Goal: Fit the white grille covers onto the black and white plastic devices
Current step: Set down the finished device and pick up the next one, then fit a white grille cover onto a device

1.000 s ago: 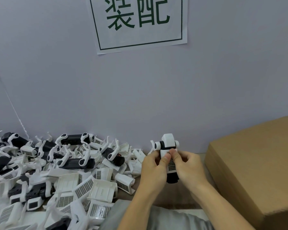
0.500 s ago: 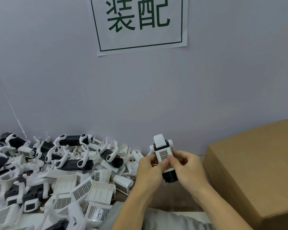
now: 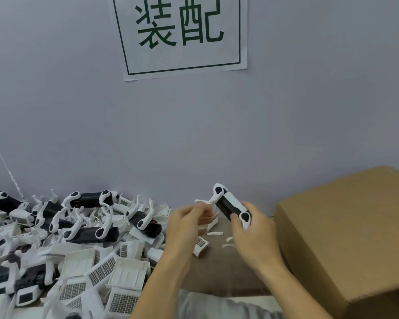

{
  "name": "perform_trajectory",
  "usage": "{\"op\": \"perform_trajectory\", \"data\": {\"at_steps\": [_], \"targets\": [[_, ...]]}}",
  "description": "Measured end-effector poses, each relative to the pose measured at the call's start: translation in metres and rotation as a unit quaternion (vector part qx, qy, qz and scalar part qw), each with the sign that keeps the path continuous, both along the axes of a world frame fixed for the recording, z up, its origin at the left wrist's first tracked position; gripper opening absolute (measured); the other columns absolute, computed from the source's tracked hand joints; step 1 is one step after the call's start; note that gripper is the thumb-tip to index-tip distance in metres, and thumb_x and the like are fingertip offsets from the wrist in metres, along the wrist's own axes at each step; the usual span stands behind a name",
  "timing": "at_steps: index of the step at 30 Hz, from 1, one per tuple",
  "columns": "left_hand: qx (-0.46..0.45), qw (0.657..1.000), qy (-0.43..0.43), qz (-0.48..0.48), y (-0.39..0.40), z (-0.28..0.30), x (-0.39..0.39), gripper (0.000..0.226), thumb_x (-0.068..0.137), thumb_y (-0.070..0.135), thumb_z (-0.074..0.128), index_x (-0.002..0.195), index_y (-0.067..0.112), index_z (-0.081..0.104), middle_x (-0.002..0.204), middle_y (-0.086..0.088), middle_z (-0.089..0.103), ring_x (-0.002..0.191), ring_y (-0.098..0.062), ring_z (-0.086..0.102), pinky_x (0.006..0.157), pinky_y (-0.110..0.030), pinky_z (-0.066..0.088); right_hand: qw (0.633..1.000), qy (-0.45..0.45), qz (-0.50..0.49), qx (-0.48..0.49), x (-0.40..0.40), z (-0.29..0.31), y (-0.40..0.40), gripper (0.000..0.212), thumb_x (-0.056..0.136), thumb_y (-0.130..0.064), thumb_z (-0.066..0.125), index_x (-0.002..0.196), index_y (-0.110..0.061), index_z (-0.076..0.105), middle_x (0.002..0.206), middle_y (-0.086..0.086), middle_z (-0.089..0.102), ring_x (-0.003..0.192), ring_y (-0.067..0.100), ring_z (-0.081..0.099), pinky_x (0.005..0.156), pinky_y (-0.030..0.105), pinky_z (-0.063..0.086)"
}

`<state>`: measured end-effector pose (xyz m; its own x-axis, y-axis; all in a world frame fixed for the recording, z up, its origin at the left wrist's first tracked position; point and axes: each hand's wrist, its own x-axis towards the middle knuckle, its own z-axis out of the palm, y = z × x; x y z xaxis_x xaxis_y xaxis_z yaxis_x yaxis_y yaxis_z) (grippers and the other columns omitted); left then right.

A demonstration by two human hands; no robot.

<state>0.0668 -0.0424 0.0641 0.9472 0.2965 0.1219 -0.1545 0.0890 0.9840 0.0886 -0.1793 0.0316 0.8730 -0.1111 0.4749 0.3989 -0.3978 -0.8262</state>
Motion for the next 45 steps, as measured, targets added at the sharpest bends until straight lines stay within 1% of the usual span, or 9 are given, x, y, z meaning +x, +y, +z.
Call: {"op": "perform_trajectory", "data": {"at_steps": [3, 7, 16, 20, 23, 26, 29, 36, 45], "targets": [[0.064, 0.99, -0.023, 0.122, 0.014, 0.005, 0.0, 0.005, 0.097, 0.022, 0.06, 0.094, 0.024, 0.063, 0.1, -0.003, 0.066, 0.089, -0.017, 0.064, 0.087, -0.044, 0.055, 0.996, 0.069, 0.044, 0.041, 0.003, 0.015, -0.022, 0.012, 0.092, -0.012, 0.061, 0.094, -0.019, 0.07, 0.081, 0.006, 0.071, 0.069, 0.012, 0.067, 0.06, 0.02, 0.053], [-0.12, 0.989, 0.017, -0.08, 0.032, 0.001, -0.003, 0.027, 0.097, 0.032, 0.056, 0.121, 0.024, 0.065, 0.116, -0.01, 0.069, 0.106, -0.031, 0.068, 0.091, -0.049, 0.056, 0.948, 0.183, 0.26, 0.019, -0.005, 0.027, -0.025, 0.02, 0.094, -0.011, 0.062, 0.107, -0.022, 0.074, 0.089, -0.007, 0.074, 0.076, 0.002, 0.065, 0.061, 0.01, 0.044], [-0.089, 0.995, 0.016, -0.048, 0.046, -0.003, 0.013, 0.034, 0.099, 0.015, 0.051, 0.074, 0.003, 0.071, 0.065, -0.012, 0.071, 0.063, -0.02, 0.068, 0.065, -0.032, 0.054, 0.874, 0.219, 0.27, -0.339, -0.022, 0.037, -0.009, 0.032, 0.086, -0.037, 0.072, 0.102, -0.01, 0.069, 0.102, 0.012, 0.075, 0.094, 0.025, 0.071, 0.084, 0.038, 0.056], [-0.243, 0.967, -0.003, -0.081, 0.048, -0.007, 0.014, 0.027, 0.098, 0.024, 0.054, 0.085, 0.007, 0.071, 0.09, -0.014, 0.075, 0.084, -0.024, 0.075, 0.08, -0.036, 0.06, 0.922, 0.259, 0.264, -0.116, -0.02, 0.053, -0.026, 0.033, 0.086, -0.02, 0.072, 0.102, 0.008, 0.066, 0.102, 0.024, 0.073, 0.088, 0.033, 0.072, 0.091, 0.049, 0.056], [-0.196, 0.977, 0.028, -0.073, 0.046, -0.011, 0.001, 0.032, 0.102, 0.032, 0.043, 0.107, 0.009, 0.066, 0.105, -0.016, 0.075, 0.097, -0.033, 0.073, 0.083, -0.048, 0.057, 0.931, 0.19, 0.234, 0.205, -0.02, 0.092, -0.056, 0.014, 0.094, -0.012, 0.064, 0.09, 0.001, 0.067, 0.074, 0.012, 0.07, 0.064, 0.025, 0.07, 0.062, 0.029, 0.059], [-0.167, 0.982, 0.054, -0.065, 0.033, -0.01, 0.001, 0.035, 0.103, 0.034, 0.041, 0.114, 0.01, 0.065, 0.108, -0.014, 0.074, 0.102, -0.032, 0.066, 0.085, -0.044, 0.048, 0.871, 0.021, 0.098, 0.481, -0.023, 0.123, -0.105, 0.034, 0.104, -0.035, 0.044, 0.108, -0.004, 0.058, 0.084, 0.013, 0.06, 0.056, 0.023, 0.07, 0.056, 0.028, 0.056], [-0.14, 0.986, 0.065, -0.067, 0.022, -0.01, 0.002, 0.038, 0.104, 0.035, 0.039, 0.115, 0.01, 0.066, 0.107, -0.014, 0.074, 0.102, -0.033, 0.064, 0.082, -0.045, 0.048, 0.833, -0.043, 0.024, 0.551, -0.026, 0.125, -0.145, 0.064, 0.1, -0.065, 0.026, 0.154, -0.032, 0.024, 0.122, 0.014, 0.042, 0.059, 0.025, 0.073, 0.07, 0.038, 0.062], [0.012, 0.996, 0.088, -0.022, 0.009, -0.012, 0.005, 0.024, 0.101, 0.017, 0.05, 0.106, 0.004, 0.069, 0.091, -0.014, 0.077, 0.081, -0.029, 0.068, 0.066, -0.037, 0.051, 0.969, 0.178, 0.014, 0.169, -0.006, 0.086, -0.088, 0.025, 0.094, -0.01, 0.046, 0.084, 0.007, 0.061, 0.07, 0.021, 0.069, 0.056, 0.025, 0.067, 0.053, 0.029, 0.052], [0.478, 0.876, 0.058, 0.027, 0.018, 0.002, 0.014, 0.016, 0.092, 0.019, 0.057, 0.106, 0.023, 0.064, 0.104, 0.006, 0.062, 0.088, -0.007, 0.059, 0.069, -0.017, 0.045, 0.985, 0.149, 0.058, -0.07, 0.002, -0.023, 0.002, 0.028, 0.094, -0.013, 0.048, 0.097, -0.019, 0.075, 0.081, 0.001, 0.067, 0.067, 0.008, 0.055, 0.063, 0.019, 0.043]]}}
